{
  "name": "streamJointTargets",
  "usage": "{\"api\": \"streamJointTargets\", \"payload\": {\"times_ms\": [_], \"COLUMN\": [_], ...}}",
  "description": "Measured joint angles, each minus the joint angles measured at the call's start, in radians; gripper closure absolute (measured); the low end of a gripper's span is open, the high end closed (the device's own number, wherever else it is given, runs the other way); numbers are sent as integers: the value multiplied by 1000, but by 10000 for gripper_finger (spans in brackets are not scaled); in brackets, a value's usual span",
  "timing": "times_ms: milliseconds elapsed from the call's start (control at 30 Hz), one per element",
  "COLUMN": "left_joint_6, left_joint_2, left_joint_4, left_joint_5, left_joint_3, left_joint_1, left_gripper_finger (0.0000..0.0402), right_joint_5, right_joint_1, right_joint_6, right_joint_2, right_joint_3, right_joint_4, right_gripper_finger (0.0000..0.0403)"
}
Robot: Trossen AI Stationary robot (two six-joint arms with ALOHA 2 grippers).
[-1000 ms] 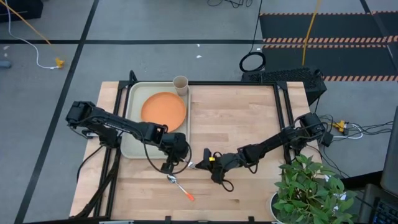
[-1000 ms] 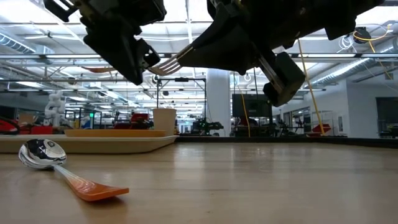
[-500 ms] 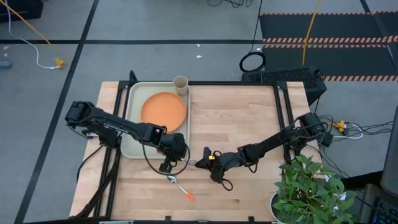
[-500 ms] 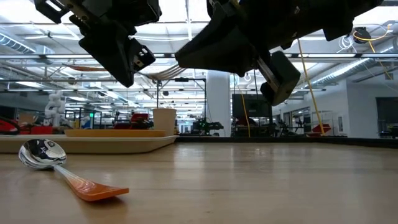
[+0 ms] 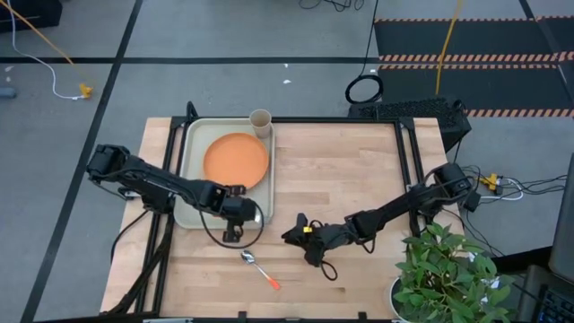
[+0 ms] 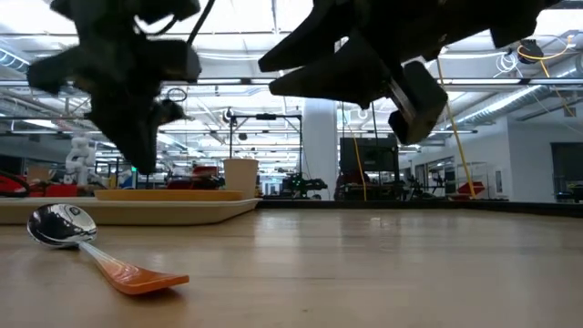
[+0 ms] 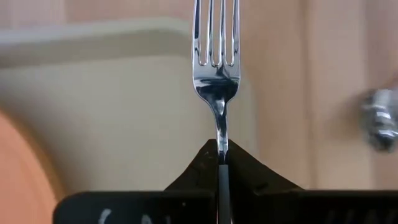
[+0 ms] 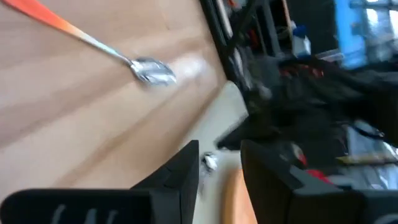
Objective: Pick and place plate/cup/fork/spoon on tray
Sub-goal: Put the orange fork on the light brown tray
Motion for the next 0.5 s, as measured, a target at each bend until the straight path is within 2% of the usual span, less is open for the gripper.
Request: {"api": "streamJointTargets", "payload": {"times_ms": [233, 500], "left_joint_6": [-79, -59], "left_joint_2": [-37, -41], "left_joint_4": [25, 98], "left_joint_5": [-118, -121], "left_joint_3": [-108, -221], "left_joint_1": [2, 43], "left_gripper_finger": [389, 390], "right_joint_5": [22, 20], "right_joint_1": [17, 25], "right_joint_6": [3, 14], "right_joint_2": [-62, -89], "right_joint_3": [0, 0], "right_joint_4": [-4, -1], "right_gripper_finger": [289, 289]}}
